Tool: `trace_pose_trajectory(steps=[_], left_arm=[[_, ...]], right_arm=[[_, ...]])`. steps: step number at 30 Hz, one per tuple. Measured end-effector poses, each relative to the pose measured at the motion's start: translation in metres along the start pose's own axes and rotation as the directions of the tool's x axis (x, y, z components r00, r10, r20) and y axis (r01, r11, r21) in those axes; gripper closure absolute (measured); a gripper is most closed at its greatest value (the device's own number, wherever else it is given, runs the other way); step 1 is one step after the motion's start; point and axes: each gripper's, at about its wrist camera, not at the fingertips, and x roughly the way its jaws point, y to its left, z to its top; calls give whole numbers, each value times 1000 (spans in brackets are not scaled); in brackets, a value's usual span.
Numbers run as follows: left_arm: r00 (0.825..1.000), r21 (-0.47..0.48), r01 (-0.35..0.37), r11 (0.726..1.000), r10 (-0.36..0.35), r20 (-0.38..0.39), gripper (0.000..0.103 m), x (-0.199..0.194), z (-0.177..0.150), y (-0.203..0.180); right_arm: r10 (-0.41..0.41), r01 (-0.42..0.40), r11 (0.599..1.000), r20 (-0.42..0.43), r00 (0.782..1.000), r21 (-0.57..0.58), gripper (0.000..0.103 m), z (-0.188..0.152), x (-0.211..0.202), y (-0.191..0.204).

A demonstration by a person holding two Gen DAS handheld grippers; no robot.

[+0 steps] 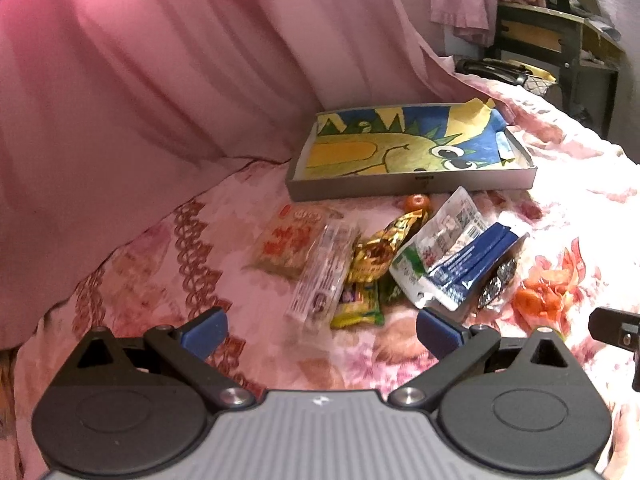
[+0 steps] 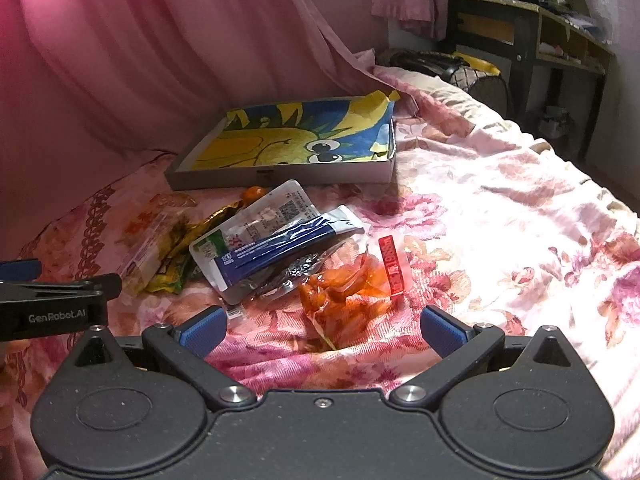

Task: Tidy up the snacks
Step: 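Move left tool to the blue stick packet while right tool approaches the orange red-labeled packet, then close left tool on the blue stick packet while right tool grasps the orange packet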

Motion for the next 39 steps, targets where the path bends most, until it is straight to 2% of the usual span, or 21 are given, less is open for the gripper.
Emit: trace_pose_trajectory(steps=[7, 14, 19, 22, 27, 33, 36, 39], left_arm=[[1000, 45, 27, 999, -28, 12, 0, 18, 12, -10], [997, 86, 69, 994, -71, 28, 0, 35, 16, -19], [986, 120, 143, 982, -151, 64, 0, 44, 18, -24], [973, 151, 204, 967, -217, 73, 0, 50, 22, -30], [939, 256, 304, 918, -334, 82, 0, 65, 29, -48], [897, 402, 387, 829, -440, 43, 0, 88, 31, -68], [871, 446, 431, 784, -490, 19, 1, 98, 31, -73], [842, 445, 489, 750, -539, -16, 4, 108, 34, -72]], right_arm=[[20, -12, 995, -86, 996, 98, 1, 13, 26, -14], [64, -31, 982, -171, 983, 187, 1, 26, 54, -29], [56, -9, 976, -209, 976, 218, 1, 39, 72, -43], [65, -5, 966, -228, 972, 257, 0, 45, 83, -52], [80, 13, 948, -278, 957, 318, 1, 43, 106, -64], [147, -20, 920, -297, 944, 392, 1, 41, 126, -72], [159, -33, 914, -284, 946, 404, 3, 42, 127, -72], [163, -35, 916, -291, 943, 400, 9, 41, 129, -70]])
